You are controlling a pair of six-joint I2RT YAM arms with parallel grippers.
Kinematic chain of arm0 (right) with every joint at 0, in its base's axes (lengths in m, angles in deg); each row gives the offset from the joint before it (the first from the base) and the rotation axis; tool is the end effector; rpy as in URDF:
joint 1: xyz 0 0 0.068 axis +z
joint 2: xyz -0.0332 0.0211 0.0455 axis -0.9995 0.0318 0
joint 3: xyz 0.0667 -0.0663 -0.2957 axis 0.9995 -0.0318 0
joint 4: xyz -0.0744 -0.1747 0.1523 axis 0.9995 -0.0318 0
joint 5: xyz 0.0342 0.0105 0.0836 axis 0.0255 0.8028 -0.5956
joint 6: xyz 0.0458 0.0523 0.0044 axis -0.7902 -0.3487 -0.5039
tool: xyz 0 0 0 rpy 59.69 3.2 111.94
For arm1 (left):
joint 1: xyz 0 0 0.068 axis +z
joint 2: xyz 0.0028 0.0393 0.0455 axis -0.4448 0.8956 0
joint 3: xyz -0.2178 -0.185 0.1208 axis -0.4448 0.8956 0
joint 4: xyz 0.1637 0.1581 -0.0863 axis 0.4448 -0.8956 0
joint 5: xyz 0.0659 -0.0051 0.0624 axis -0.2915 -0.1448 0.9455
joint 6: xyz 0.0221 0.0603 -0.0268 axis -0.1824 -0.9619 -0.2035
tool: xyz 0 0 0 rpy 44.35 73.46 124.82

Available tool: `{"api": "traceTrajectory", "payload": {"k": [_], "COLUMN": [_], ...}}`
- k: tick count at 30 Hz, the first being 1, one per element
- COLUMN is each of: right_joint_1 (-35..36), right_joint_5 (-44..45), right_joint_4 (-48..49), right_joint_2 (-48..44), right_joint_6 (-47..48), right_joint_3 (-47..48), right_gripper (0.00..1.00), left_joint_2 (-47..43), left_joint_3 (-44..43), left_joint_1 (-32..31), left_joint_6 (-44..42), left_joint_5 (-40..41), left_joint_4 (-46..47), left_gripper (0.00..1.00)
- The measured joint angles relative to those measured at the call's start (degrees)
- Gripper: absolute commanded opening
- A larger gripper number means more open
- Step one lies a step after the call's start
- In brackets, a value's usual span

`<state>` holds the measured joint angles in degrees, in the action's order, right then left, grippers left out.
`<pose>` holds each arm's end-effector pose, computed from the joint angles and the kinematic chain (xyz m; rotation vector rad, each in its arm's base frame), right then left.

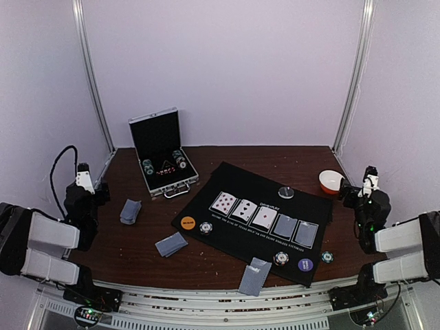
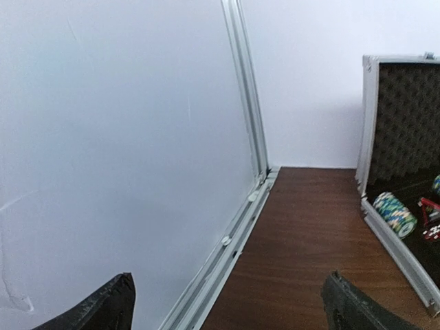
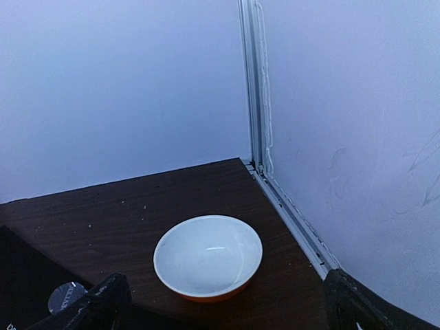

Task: Distribute texas hold em gaming equipment
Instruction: Reset both arms

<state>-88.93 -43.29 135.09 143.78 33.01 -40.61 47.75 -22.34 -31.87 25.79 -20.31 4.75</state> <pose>0.1916 -0.0102 0.2339 0.2097 1.4844 -0.0166 0.2061 0.0096 0.2254 -0.3303 1.5738 0.3711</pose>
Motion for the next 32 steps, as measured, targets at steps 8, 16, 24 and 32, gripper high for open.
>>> {"api": "traceTrajectory", "payload": {"k": [8,16,24,32], "right_joint_1": [0.1,0.5,0.8,0.8], "right_joint_5": [-4.8,-8.4,-8.4,-8.4], "right_joint_4": [16.0,17.4,14.7,13.8], "right_joint_2": [15.1,23.4,23.3,23.3], "right_joint_6": [0.1,1.0,1.1,1.1], "right_joint_3": [-3.2,3.3,6.1,6.1], "right_gripper": [1.0,1.0,1.0,1.0], "left_joint_2": [8.1,18.6,18.6,18.6], "left_joint_3": [1.2,1.6,-3.5,-3.6], "left_joint_1": [0.2,0.7,0.9,1.0], "left_joint_6": [1.4,1.3,1.3,1.3], "left_joint_5": [-10.9,-15.4,-17.7,-18.0], "left_joint_4": [12.3,19.1,16.5,15.1], "left_gripper": [0.98,0.98,0.98,0.98]}}
